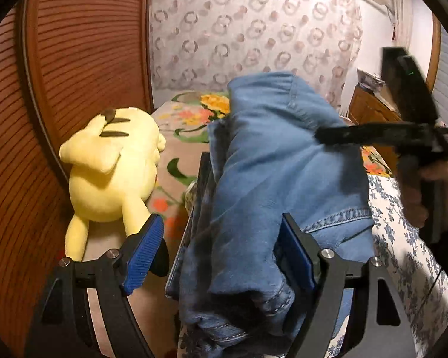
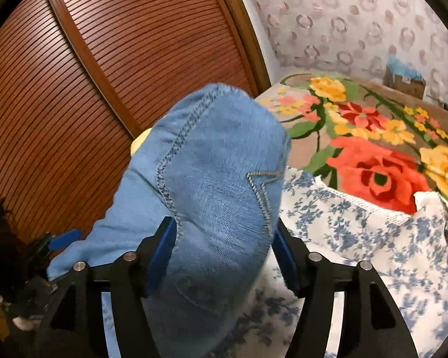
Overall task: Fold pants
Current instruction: 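Carry the folded jeans beside the yellow plush toy and release them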
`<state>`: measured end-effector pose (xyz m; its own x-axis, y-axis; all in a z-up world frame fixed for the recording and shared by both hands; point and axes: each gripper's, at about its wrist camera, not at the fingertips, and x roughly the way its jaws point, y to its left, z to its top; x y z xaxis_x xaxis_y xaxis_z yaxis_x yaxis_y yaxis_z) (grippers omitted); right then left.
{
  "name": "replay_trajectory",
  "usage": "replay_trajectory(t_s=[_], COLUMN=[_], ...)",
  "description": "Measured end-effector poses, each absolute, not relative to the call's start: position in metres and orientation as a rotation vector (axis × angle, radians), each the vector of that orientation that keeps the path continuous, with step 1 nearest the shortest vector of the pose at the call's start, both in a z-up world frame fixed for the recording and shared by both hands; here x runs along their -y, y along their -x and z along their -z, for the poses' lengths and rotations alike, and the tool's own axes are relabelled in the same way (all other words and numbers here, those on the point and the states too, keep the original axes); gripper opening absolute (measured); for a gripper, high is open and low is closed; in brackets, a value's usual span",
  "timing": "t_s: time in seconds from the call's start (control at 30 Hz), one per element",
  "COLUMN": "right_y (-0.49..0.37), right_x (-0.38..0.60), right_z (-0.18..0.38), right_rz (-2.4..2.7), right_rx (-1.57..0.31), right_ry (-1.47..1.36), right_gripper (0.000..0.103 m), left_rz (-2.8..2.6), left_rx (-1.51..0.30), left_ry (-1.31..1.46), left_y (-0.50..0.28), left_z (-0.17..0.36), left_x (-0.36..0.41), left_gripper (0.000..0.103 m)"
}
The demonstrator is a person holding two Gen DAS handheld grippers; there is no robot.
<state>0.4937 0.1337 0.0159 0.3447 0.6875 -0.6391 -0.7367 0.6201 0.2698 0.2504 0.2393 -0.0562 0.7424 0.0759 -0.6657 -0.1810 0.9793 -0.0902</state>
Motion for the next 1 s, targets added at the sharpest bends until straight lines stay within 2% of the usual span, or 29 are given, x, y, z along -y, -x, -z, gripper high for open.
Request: replay_trajectory(t_s=[0.2, 0.43, 1.0], right_y=[-0.479, -0.408, -0.212], right_x=[-0.103, -0.051, 0.087], right_z=[-0.038, -0.059, -0.077], right_rz=[-0.829, -0.757, -0.601], right_rx=[-0.740, -0.641, -0.434], right_ry=[0.057, 0.044, 0.034], right_gripper=[0.067, 0.067, 0.067], left_rz=[-0.159, -0.153, 0.012], left_rx=[-0.727, -0.666, -0.542], left_ry=[0.177, 0.142, 0.059], left_y=[-0.248, -0.231, -0.177], left_z=[0.062, 0.037, -0.020], left_x=[-0.246, -0.229, -0.111], left_gripper=[0.079, 0.079, 0.079])
